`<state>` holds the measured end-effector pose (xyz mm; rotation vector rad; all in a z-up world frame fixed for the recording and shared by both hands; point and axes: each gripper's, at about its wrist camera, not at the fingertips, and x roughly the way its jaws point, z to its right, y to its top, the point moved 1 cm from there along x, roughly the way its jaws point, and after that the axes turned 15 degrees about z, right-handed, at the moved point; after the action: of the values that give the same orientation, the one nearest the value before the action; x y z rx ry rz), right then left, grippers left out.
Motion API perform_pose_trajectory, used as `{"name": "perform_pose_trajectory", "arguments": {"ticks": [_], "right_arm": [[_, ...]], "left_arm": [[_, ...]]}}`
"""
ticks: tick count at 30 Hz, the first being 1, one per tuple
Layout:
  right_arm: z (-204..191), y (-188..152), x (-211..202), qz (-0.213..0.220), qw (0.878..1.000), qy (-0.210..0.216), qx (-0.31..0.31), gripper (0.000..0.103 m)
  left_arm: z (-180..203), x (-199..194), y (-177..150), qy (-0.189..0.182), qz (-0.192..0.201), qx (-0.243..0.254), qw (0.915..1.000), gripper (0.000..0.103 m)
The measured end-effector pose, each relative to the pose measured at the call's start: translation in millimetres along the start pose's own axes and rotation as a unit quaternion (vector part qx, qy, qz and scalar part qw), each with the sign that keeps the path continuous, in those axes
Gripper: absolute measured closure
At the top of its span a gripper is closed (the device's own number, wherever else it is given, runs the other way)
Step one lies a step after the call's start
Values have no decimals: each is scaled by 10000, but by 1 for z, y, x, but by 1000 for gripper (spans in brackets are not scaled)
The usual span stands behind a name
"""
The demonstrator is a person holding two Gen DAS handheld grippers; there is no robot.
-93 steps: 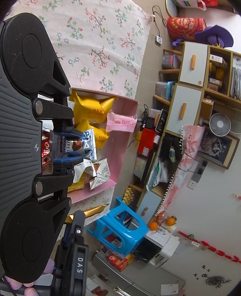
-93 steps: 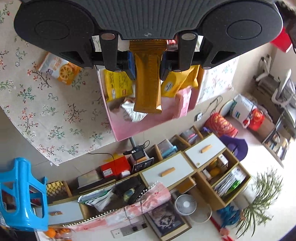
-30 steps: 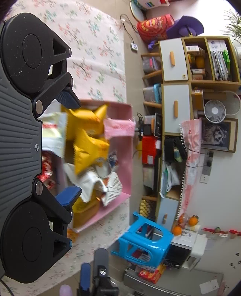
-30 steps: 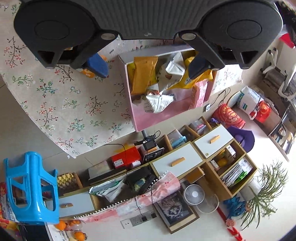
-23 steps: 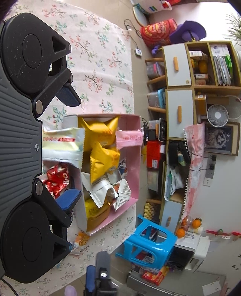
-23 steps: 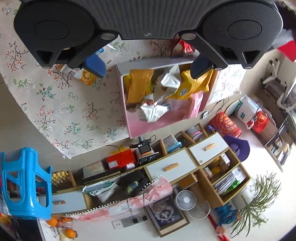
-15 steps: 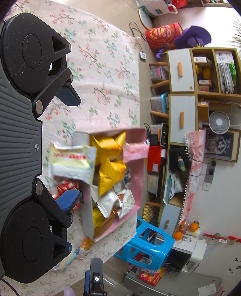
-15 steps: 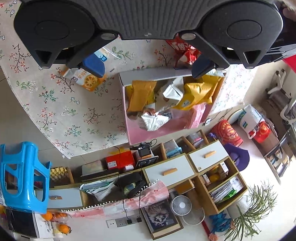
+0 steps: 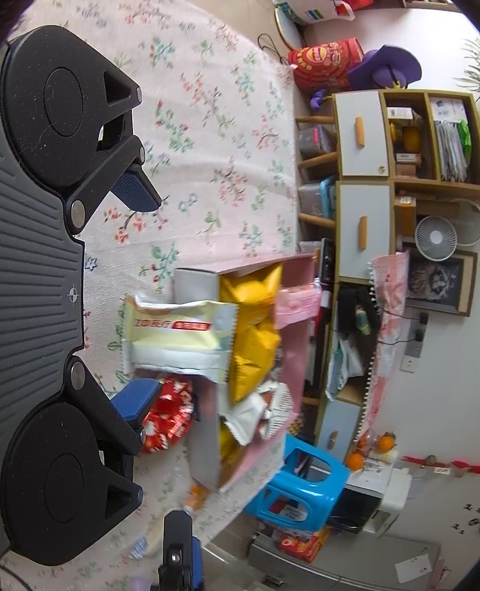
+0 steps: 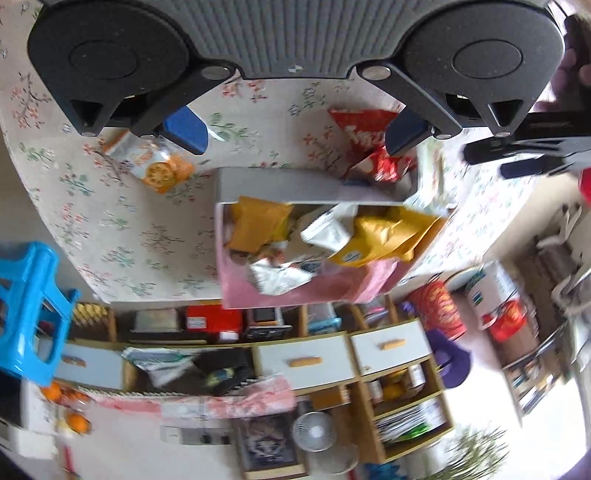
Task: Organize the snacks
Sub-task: 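Move both tools back toward the pastry packet and red candy packs, then grasp the white-and-yellow pastry packet with the left tool while the right tool grasps a red candy pack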
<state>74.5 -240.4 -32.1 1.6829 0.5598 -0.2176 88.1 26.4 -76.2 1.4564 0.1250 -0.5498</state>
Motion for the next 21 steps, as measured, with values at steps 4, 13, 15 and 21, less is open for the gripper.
{"name": "perform_pose_trajectory", "arguments": {"ticks": [4,13,15,21], "right_arm": [[-11,-6,2,20,9991,269,-318,10],[-27,-20,16,-206,9940,468,-968,10],[-30,-23,18,-259,9929,519,-1043,10],[-42,-30,28,-378,9881,594,-1368,10]], "left_arm": [[1,12,-10,-68,-65,-111,9999,5],[6,30,-12,-216,-142,-411,9988,7],[7,32,-13,-188,-182,-452,9986,9],[9,38,-11,-69,-266,-332,9991,20]]}}
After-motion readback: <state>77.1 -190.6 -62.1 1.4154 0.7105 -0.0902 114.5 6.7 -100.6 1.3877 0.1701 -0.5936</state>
